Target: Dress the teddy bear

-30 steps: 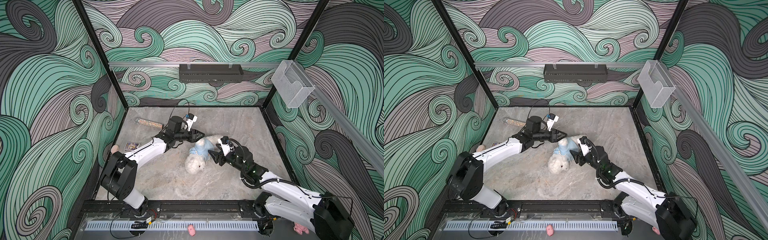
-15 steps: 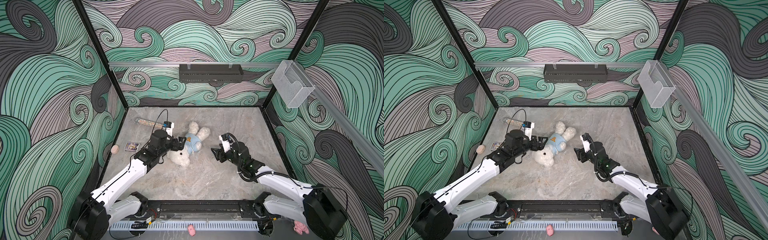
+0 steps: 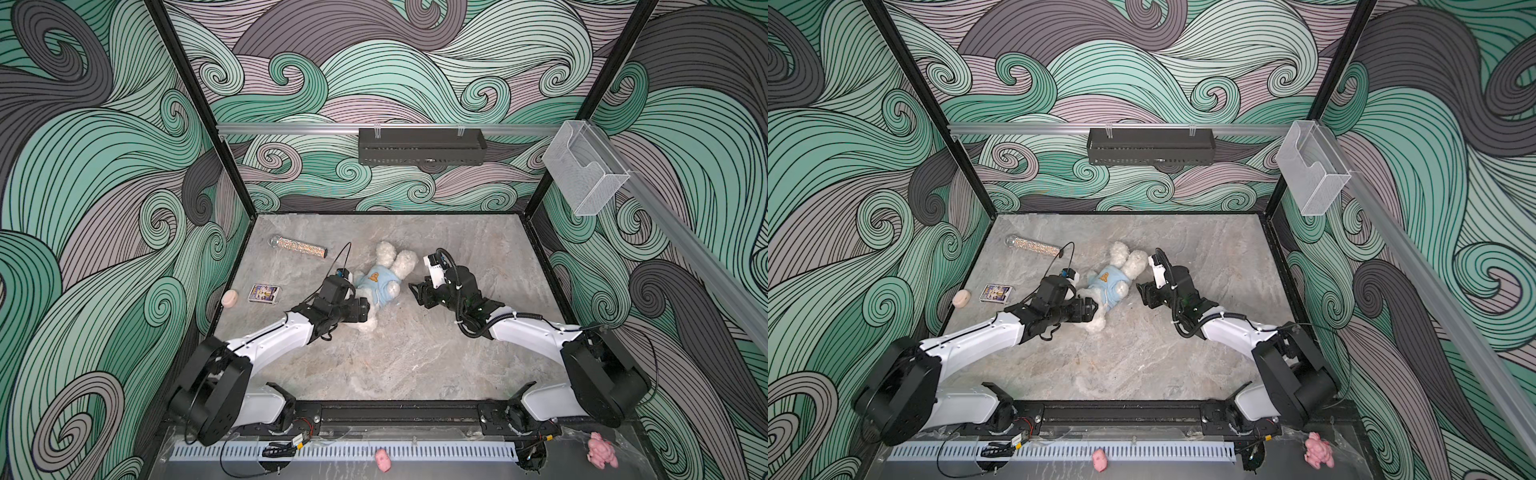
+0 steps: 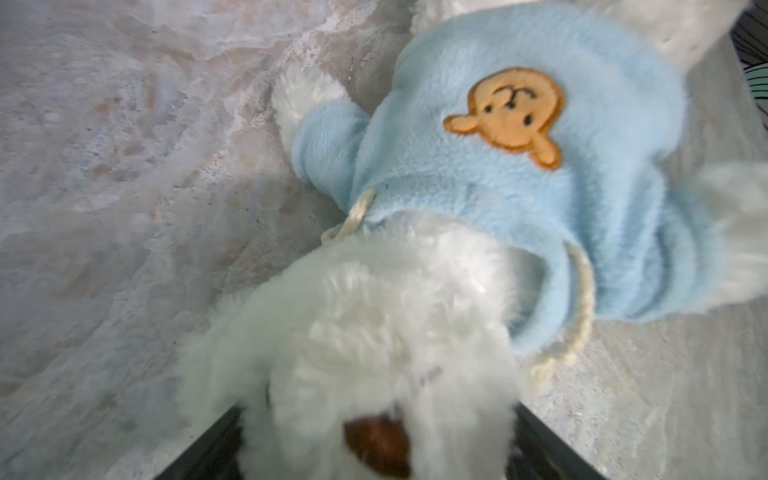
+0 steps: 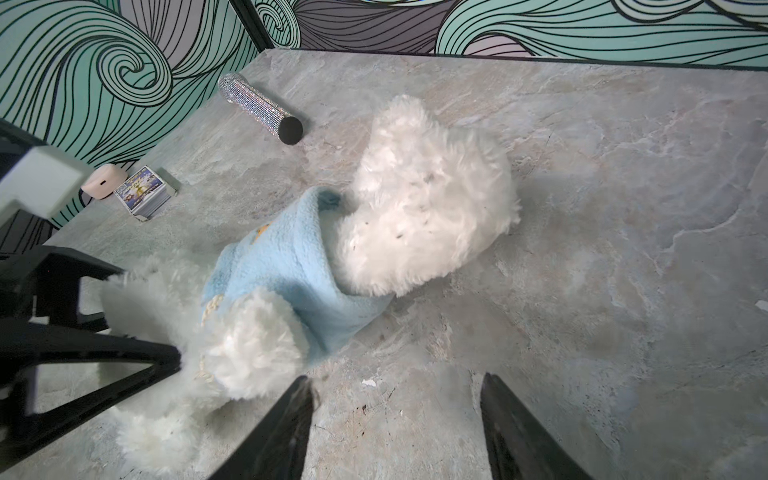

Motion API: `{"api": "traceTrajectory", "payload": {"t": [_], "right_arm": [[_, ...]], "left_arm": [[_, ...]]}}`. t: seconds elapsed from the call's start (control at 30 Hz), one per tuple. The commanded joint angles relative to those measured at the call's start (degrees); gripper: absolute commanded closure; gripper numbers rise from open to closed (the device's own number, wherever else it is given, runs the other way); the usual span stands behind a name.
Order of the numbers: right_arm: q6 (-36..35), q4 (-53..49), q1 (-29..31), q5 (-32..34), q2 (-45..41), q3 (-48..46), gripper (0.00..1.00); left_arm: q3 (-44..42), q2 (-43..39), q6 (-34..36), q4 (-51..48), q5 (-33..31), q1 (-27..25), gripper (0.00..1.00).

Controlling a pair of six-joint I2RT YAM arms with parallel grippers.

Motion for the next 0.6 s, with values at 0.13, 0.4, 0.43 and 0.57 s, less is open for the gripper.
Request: {"api": "traceTrajectory", "payload": {"t": [0.13,0.4,0.43,0.57], "right_arm": [[-4.3,-1.7,-0.6,-1.0,-4.8,-3.2,0.36],[-7.0,2.6,-5.2,-14.8,-12.8,-9.4,0.38],[-6.9,3.3,-5.2,-17.5,-12.5,-9.0,0.38],[-4.4,8.0,-5.2,-27.4,-9.2,-7.2,0.37]], "left_arm": [[5.9,9.3,1.1,5.7,6.5,0.3,0.57],[7.6,6.6,0.1,3.9,27.0,3.8,1.00],[7.7,6.2,0.2,3.5,28.2,3.7,1.00],[8.5,6.1,1.0,1.4,30.5,3.7,1.00]]}}
